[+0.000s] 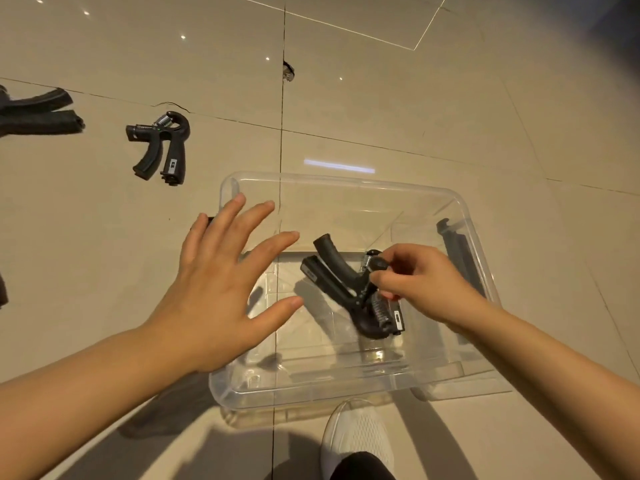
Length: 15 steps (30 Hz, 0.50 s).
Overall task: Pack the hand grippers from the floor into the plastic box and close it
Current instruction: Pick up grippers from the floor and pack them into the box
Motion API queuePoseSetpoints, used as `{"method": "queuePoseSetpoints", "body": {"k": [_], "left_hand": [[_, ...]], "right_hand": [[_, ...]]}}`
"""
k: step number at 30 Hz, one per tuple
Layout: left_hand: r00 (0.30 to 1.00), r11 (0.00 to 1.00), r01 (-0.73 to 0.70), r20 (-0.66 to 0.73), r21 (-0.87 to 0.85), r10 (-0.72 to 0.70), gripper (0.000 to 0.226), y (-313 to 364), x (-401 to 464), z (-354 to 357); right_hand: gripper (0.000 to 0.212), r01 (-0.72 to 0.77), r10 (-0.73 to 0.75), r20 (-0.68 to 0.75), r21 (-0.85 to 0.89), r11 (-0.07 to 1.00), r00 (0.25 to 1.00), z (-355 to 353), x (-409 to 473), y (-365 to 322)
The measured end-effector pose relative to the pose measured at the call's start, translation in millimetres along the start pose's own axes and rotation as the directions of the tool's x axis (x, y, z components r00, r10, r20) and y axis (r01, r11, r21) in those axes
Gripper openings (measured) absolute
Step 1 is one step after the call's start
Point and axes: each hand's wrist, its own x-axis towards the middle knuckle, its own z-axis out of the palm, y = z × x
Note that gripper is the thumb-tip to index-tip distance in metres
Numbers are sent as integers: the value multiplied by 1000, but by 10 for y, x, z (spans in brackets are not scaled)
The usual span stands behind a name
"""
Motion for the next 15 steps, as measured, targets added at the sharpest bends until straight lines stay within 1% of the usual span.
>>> {"method": "queuePoseSetpoints", "body": {"k": [1,2,3,4,6,7,9,11,13,15], "left_hand": [[1000,999,20,5,-31,-19,61,-4,-2,17],[1000,998,22,8,-55,-21,61,-10,-2,27],[1000,997,19,7,-76,-19,61,-16,1,29],[1000,995,20,3,-94,-20,61,-20,7,27],[1000,992,28,-7,-125,-29,61,-19,11,27],[999,990,30,-12,-139,-32,60,-19,8,28],[999,987,26,-22,-159,-30,58,-23,5,32],[1000,988,7,-18,-156,-10,56,-38,6,38],[1000,990,-11,-7,-144,10,55,-55,8,42],[1000,990,-18,-2,-139,17,55,-60,6,49]], "right_hand": [[7,-112,107,70,81,990,992,78,70,-3],[9,-216,199,138,121,969,970,158,129,-2],[8,-296,270,195,118,948,943,233,183,3],[7,-345,317,237,89,934,918,294,231,17],[3,-376,362,281,-5,927,889,371,313,92],[5,-369,371,282,-64,927,885,393,342,136],[17,-342,383,259,-190,920,887,413,398,235],[27,-250,346,241,-353,902,907,418,420,290],[40,-108,297,242,-579,808,924,402,452,313],[45,-27,277,249,-698,716,928,363,507,337]]}}
